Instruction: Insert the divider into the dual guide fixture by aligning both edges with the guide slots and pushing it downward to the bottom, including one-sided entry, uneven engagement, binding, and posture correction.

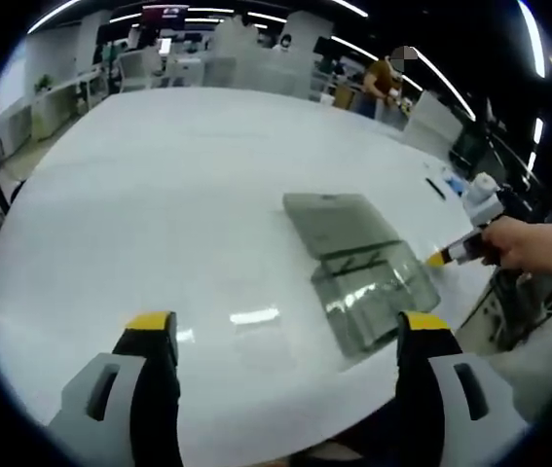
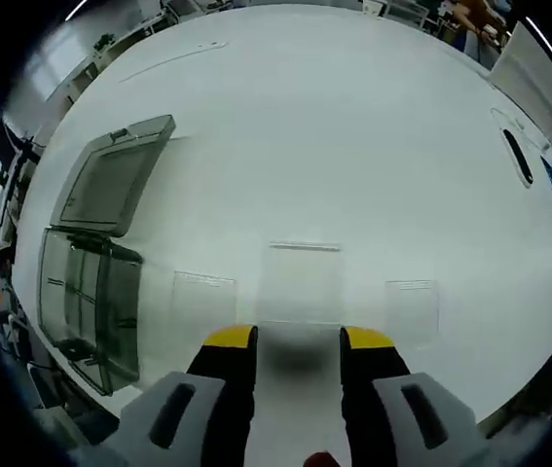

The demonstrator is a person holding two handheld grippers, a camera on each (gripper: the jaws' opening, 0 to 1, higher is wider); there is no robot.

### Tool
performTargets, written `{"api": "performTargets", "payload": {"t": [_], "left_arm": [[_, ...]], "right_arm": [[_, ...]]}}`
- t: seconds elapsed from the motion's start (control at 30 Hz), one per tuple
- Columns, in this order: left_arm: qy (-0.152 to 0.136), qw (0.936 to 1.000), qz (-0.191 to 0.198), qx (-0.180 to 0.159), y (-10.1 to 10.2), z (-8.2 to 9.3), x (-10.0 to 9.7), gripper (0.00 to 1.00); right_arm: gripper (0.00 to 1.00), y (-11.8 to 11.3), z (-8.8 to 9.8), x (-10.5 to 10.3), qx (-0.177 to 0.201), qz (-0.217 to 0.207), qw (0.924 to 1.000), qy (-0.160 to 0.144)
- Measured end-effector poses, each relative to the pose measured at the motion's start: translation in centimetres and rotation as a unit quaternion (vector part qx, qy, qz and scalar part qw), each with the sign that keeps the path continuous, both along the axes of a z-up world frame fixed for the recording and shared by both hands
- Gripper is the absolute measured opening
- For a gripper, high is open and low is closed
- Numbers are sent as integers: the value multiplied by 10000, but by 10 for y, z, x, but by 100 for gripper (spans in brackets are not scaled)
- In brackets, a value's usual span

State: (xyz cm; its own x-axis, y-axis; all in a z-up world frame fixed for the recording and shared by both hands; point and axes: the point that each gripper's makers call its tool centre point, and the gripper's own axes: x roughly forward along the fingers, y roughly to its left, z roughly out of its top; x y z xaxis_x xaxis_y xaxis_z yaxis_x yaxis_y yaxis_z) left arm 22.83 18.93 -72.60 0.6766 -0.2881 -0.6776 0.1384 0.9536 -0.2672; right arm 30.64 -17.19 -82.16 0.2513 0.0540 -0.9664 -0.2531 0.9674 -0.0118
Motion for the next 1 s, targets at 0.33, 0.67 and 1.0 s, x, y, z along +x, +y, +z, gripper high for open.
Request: {"api": "performTargets", "payload": {"t": [0.33,0.67,1.0], "left_arm": [[-18,10000,-32,-1,-3,2,-1,91],[-76,9999,-68,-18,-7,6,2,91],[-126,9999,-102,-21,-11,9,4,91]], "right_arm": [[29,0,-1,-1,-33,121,9995,291],[28,1,0,-1,-64,437,9979,484],[27,4,4,-4,9,580,9971,495]]}}
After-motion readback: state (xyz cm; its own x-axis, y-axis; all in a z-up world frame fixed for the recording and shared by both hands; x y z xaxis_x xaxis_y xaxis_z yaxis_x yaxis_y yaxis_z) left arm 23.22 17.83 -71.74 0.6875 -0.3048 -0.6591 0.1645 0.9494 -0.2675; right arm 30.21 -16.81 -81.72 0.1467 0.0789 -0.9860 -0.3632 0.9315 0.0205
